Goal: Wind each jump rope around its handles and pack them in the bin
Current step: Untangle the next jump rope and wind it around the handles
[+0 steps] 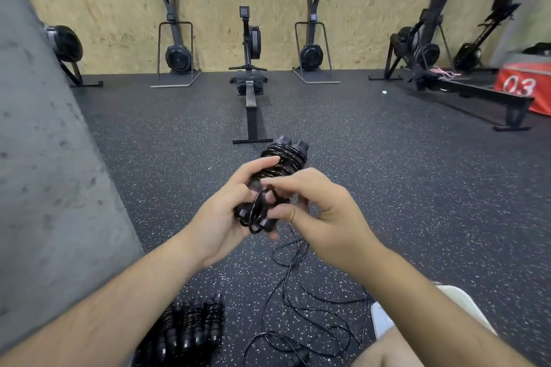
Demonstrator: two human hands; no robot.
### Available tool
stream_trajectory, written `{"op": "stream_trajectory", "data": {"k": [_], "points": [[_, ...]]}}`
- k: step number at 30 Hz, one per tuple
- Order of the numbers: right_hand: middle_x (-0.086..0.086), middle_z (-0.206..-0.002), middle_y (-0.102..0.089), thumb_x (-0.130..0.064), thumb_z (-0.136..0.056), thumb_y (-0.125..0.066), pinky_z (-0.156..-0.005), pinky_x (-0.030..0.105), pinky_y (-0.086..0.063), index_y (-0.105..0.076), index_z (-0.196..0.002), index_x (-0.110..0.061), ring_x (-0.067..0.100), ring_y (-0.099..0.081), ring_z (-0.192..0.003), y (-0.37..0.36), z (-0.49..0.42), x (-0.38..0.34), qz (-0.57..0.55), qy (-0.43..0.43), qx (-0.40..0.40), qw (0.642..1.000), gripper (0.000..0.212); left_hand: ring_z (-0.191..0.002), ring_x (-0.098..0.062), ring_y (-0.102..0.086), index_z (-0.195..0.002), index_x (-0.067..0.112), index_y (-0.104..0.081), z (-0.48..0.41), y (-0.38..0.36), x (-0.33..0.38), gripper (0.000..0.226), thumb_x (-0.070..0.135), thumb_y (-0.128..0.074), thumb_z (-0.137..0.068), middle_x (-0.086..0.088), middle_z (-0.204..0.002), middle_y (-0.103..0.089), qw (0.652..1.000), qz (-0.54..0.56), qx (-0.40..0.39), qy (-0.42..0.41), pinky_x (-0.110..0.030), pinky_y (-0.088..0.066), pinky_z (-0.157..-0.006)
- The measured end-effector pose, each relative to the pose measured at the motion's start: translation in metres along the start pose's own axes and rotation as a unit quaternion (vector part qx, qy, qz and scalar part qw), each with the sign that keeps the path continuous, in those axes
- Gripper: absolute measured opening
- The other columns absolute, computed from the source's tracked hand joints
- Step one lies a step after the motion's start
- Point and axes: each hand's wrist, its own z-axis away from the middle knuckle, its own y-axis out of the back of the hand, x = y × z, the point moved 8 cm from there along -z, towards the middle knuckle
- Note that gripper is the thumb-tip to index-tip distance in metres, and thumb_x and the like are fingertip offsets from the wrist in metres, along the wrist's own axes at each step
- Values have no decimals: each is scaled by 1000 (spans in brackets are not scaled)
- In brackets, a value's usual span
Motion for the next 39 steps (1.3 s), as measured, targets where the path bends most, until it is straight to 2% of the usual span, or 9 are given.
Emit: {"op": "stream_trajectory", "data": {"k": [5,9,15,22,25,29,31,34,39], "points": [[-9,-96,-74,0,-86,-74,-82,33,-52,-77,-109,-13,18,-66,-93,21,18,12,30,-23,88,995,27,-82,-27,-67,-136,27,-57,0,5,3,71,-10,-51,-77,-14,-116,-67,1000,10,-7,-17,-48,-57,-68],[-9,-90,-70,-11,-88,-72,-78,25,-51,-79,-102,-14,14,-61,-87,17,20,9,160,-5,56,985,16,-88,-30,-67,-136,28,-57,-1,3,2,68,-9,-52,-79,-16,-120,-67,1000,14,-8,-15,-48,-58,-70],[-7,-79,-63,-19,-90,-67,-66,34,-51,-76,-89,-13,18,-54,-78,7,17,1,264,-2,24,964,11,-84,-31,-62,-134,26,-58,-2,-3,5,68,-3,-47,-74,-23,-122,-63,1000,-16,-2,-19,-47,-54,-68],[-7,-81,-64,-18,-85,-70,-68,34,-50,-77,-82,-16,18,-57,-79,1,22,3,207,-71,98,971,7,-84,-27,-59,-134,25,-57,-1,-10,-4,50,14,-48,-86,-20,-118,-63,998,-54,8,-17,-45,-49,-69],[-8,-91,-55,-10,-85,-76,-59,28,-55,-77,-81,-14,10,-59,-76,-1,32,22,11,-194,180,964,6,-87,-30,-60,-135,24,-55,0,-15,-7,48,13,-54,-88,-21,-119,-63,999,-44,3,-19,-39,-50,-65],[-7,-85,-52,-10,-88,-74,-58,45,-56,-79,-89,-24,19,-59,-69,-14,38,26,-60,-234,222,945,15,-105,-33,-61,-136,23,-54,0,-12,-11,46,14,-54,-92,-27,-128,-60,1000,-17,15,-21,-45,-47,-85],[-6,-88,-53,-12,-92,-70,-65,41,-54,-78,-104,-24,16,-59,-74,-19,34,19,-17,-197,188,962,19,-111,-29,-62,-137,23,-56,0,-6,-8,47,13,-54,-91,-24,-132,-60,999,0,27,-25,-41,-51,-90],[-2,-103,-56,-3,-95,-61,-75,22,-53,-67,-126,-12,11,-61,-88,-20,32,8,29,-118,136,983,33,-96,-26,-65,-136,25,-57,1,1,-1,46,12,-55,-92,-18,-127,-64,999,10,42,-33,-33,-55,-73],[-5,-98,-62,-6,-91,-71,-80,13,-47,-73,-100,-11,9,-63,-92,-2,30,10,71,-121,155,978,11,-76,-26,-60,-138,24,-55,2,-2,4,44,13,-53,-96,-21,-112,-62,999,7,25,-46,-40,-52,-64]]}}
